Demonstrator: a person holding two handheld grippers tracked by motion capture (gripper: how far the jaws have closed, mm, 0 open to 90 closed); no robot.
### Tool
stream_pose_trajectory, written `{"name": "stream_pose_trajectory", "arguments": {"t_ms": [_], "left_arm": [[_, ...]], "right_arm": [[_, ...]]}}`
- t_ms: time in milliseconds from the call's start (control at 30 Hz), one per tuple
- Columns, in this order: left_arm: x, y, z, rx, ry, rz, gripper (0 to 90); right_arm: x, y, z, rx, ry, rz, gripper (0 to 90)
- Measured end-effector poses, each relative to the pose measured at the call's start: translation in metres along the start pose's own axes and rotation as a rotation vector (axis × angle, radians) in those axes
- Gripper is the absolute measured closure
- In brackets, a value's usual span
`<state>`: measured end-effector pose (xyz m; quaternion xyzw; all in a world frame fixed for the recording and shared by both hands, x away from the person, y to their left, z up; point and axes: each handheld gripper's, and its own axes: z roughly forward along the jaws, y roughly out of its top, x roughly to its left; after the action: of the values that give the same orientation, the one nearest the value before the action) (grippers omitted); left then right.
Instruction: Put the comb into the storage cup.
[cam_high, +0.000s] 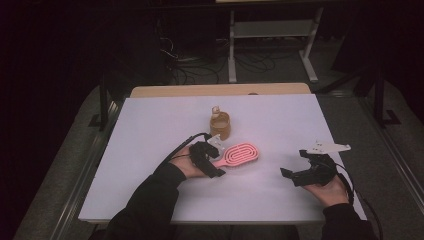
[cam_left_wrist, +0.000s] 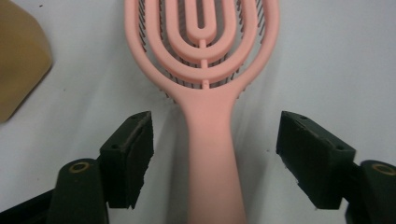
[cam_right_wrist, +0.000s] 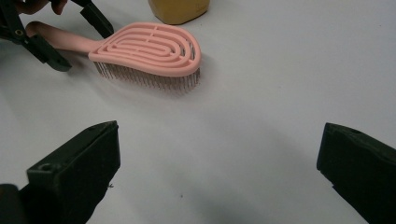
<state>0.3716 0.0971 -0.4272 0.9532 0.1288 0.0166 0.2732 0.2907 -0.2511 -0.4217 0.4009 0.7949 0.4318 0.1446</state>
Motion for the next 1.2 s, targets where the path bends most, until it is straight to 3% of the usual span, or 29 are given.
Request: {"name": "stream_pose_trajectory", "arguments": {"t_ms": [133, 233, 367, 1200], "left_arm": [[0.001, 0.001, 0.002, 0.012, -0.002, -0.006, 32.7], [0.001, 0.001, 0.004, 0.019, 0.022, -0.007, 35.3], [0.002, 0.001, 0.004, 0.016, 0.015, -0.014, 40.6], [0.0, 0.015, 0.009, 0.084, 0.04, 0.059, 60.9]], "right_arm": [[0.0, 0.0, 0.0, 0.001, 0.001, -0.001, 0.0], [0.0, 0.0, 0.0, 0.001, 0.001, 0.0, 0.0], [0.0, 0.0, 0.0, 0.001, 0.001, 0.0, 0.0], [0.0, 0.0, 0.002, 0.014, 0.0, -0.004, 0.0]]}}
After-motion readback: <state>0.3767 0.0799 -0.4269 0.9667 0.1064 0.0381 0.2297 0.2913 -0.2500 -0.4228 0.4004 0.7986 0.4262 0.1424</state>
